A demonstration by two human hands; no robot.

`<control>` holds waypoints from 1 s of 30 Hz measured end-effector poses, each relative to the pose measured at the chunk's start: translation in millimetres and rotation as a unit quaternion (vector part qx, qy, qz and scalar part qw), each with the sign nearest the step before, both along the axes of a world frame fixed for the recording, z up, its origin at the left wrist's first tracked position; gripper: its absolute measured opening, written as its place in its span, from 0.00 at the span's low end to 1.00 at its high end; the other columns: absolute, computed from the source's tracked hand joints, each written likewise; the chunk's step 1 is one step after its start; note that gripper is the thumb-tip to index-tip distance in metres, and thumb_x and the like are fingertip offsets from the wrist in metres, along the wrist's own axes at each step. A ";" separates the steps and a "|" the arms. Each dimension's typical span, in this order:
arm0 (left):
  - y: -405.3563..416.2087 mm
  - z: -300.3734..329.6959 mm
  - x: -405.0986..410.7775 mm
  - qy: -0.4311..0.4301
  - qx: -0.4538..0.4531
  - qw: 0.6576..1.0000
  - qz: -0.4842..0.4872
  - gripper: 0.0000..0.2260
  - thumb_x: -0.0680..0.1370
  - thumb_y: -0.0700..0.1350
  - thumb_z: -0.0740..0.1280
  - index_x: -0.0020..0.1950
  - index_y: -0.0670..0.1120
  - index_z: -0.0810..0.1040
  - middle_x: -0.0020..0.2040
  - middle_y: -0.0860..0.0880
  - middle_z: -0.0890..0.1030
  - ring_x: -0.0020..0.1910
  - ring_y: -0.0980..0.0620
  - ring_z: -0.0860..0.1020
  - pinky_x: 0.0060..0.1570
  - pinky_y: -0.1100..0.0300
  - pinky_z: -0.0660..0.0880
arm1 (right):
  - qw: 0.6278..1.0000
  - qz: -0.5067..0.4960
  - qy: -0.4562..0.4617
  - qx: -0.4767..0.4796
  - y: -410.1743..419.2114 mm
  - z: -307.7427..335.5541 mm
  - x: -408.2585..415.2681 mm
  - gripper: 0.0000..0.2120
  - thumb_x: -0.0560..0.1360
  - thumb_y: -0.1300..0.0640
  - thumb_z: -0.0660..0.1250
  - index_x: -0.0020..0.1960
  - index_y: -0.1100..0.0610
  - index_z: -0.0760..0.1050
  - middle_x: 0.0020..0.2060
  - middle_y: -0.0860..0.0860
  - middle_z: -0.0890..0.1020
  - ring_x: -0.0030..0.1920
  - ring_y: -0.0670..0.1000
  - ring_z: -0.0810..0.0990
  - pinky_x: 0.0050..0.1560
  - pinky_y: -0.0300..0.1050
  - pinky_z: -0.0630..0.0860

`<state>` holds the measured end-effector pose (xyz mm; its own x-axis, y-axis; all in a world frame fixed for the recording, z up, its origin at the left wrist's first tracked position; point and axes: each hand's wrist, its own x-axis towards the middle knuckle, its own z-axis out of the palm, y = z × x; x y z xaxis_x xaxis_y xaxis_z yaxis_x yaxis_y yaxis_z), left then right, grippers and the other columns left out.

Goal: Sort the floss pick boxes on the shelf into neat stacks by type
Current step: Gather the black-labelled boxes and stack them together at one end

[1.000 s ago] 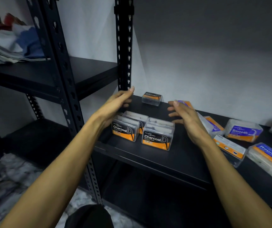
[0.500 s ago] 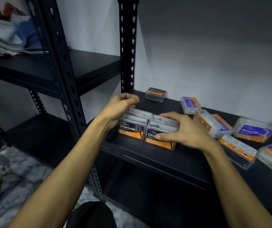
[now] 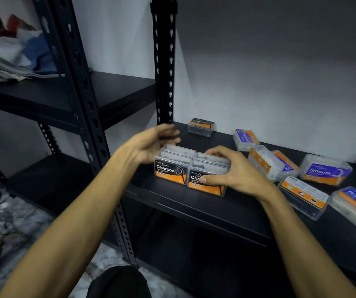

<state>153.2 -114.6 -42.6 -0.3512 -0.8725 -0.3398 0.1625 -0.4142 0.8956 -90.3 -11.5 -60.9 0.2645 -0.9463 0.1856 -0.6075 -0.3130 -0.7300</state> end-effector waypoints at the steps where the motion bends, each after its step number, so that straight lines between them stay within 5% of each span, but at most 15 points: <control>1: -2.2 0.2 3.5 0.016 0.013 1.000 0.002 0.11 0.79 0.51 0.67 0.48 0.44 0.81 0.48 0.42 0.83 0.42 0.49 0.78 0.50 0.55 0.76 | 1.000 0.000 0.001 0.002 -0.3 0.0 -0.3 0.30 0.61 0.41 0.80 0.60 0.44 0.75 0.55 0.42 0.80 0.54 0.42 0.79 0.58 0.48 0.78; 8: -7.0 -0.3 11.8 0.074 0.040 0.996 -0.018 0.17 0.80 0.55 0.63 0.54 0.42 0.80 0.57 0.37 0.81 0.53 0.43 0.80 0.61 0.51 0.74 | 1.000 -0.009 0.003 0.005 1.3 2.5 -1.5 0.34 0.60 0.35 0.78 0.63 0.44 0.75 0.57 0.40 0.77 0.55 0.37 0.77 0.58 0.41 0.76; 11: -9.3 -1.2 19.2 0.082 -0.003 0.995 -0.050 0.29 0.75 0.64 0.65 0.63 0.42 0.78 0.64 0.34 0.79 0.64 0.38 0.77 0.68 0.44 0.71 | 0.997 -0.029 -0.077 0.006 3.6 5.6 -4.3 0.32 0.65 0.26 0.66 0.63 0.42 0.77 0.57 0.39 0.79 0.58 0.36 0.76 0.60 0.41 0.72; 15: -19.5 -8.3 21.5 -0.001 -0.112 0.993 -0.023 0.30 0.76 0.69 0.60 0.62 0.45 0.79 0.62 0.39 0.82 0.64 0.41 0.79 0.66 0.46 0.71 | 0.974 -0.100 -0.203 0.003 -13.6 3.1 -7.9 0.33 0.69 0.24 0.58 0.59 0.47 0.80 0.53 0.46 0.83 0.55 0.47 0.81 0.59 0.50 0.76; 18: -34.6 -17.5 12.1 -0.105 -0.177 0.978 0.019 0.26 0.79 0.64 0.60 0.60 0.43 0.80 0.57 0.41 0.84 0.59 0.43 0.81 0.58 0.52 0.75 | 0.961 -0.156 -0.226 0.026 -35.8 5.1 -7.5 0.24 0.78 0.35 0.57 0.56 0.53 0.80 0.51 0.53 0.83 0.54 0.56 0.82 0.56 0.54 0.78; 24: -66.8 -46.9 3.1 -0.180 -0.283 0.936 0.103 0.17 0.79 0.55 0.68 0.51 0.40 0.83 0.48 0.45 0.86 0.53 0.45 0.84 0.50 0.57 0.80 | 0.980 -0.178 -0.092 0.010 -100.9 17.1 -7.6 0.10 0.81 0.53 0.63 0.57 0.55 0.80 0.55 0.54 0.82 0.57 0.53 0.80 0.62 0.51 0.76; 30: -65.7 -50.9 6.4 -0.307 -0.380 0.869 0.072 0.09 0.77 0.53 0.70 0.55 0.53 0.85 0.54 0.58 0.84 0.55 0.61 0.79 0.61 0.64 0.71 | 0.973 -0.122 0.195 0.000 -160.9 8.4 -2.2 0.22 0.78 0.56 0.67 0.71 0.57 0.71 0.66 0.56 0.76 0.64 0.58 0.75 0.62 0.45 0.69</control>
